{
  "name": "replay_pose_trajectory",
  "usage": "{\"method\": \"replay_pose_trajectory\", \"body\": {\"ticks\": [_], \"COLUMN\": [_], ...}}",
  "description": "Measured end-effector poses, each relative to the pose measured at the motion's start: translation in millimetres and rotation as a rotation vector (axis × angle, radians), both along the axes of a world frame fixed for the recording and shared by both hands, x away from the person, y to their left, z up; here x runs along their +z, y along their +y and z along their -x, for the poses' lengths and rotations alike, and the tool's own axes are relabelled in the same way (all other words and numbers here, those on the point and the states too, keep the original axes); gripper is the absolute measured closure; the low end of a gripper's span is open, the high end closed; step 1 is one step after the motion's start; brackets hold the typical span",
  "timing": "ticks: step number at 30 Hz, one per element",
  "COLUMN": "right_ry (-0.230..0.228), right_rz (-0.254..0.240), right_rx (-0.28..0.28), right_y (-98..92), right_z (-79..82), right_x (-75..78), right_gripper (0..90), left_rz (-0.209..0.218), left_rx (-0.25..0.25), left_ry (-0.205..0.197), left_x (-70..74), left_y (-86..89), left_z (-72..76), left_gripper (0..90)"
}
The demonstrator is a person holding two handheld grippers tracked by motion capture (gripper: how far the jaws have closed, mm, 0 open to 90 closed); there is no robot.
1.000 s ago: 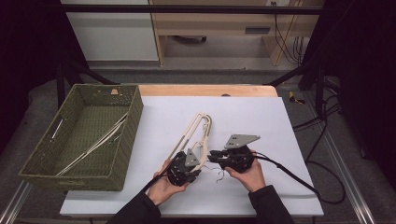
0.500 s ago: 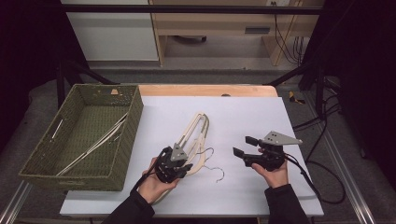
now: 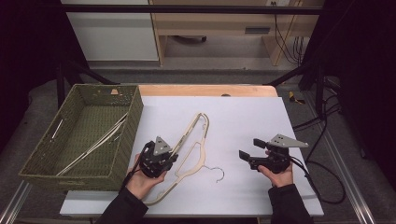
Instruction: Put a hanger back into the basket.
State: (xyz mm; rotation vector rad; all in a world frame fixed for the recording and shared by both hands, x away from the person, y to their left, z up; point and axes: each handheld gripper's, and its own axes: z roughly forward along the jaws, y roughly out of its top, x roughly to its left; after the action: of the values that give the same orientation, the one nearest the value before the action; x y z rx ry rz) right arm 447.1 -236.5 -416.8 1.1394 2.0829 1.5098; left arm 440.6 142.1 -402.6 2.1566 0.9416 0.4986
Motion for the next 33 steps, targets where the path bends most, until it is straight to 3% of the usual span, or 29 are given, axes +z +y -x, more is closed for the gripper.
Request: {"method": "replay_pose_trajectory", "body": {"ticks": [4,6,7,8,14,22,33], "right_ry": [0.004,0.002,0.000,0.001,-0.004,-0.008,-0.036], "right_rz": [-0.001,0.005,0.006,0.006,0.011,0.010,0.022], "right_rx": [-0.002,0.002,0.003,0.004,0.011,0.014,0.010], "right_y": [-0.1,-0.1,0.0,0.1,-1.2,-1.3,-5.2], "right_z": [0.7,0.5,0.4,0.5,1.0,2.2,4.9], "right_x": [-0.5,-1.0,-1.1,-1.1,-0.6,0.0,1.6], "right_gripper": [17.4,16.8,16.7,16.6,16.0,13.2,9.3], "left_rz": [0.031,0.030,0.060,0.061,0.086,0.132,0.198], "left_rx": [0.063,0.070,0.098,0.101,0.088,0.020,-0.030], "left_ry": [0.006,0.005,0.006,0.007,0.004,-0.055,-0.124], "left_x": [2.6,3.0,2.8,3.3,7.8,34.7,67.4], "left_y": [13.1,16.0,19.4,21.1,24.7,30.4,40.5], "left_z": [-5.2,-6.4,-7.7,-8.0,-6.1,10.0,27.7], "left_gripper": [84.6,85.1,85.3,85.7,85.9,85.9,85.9]}}
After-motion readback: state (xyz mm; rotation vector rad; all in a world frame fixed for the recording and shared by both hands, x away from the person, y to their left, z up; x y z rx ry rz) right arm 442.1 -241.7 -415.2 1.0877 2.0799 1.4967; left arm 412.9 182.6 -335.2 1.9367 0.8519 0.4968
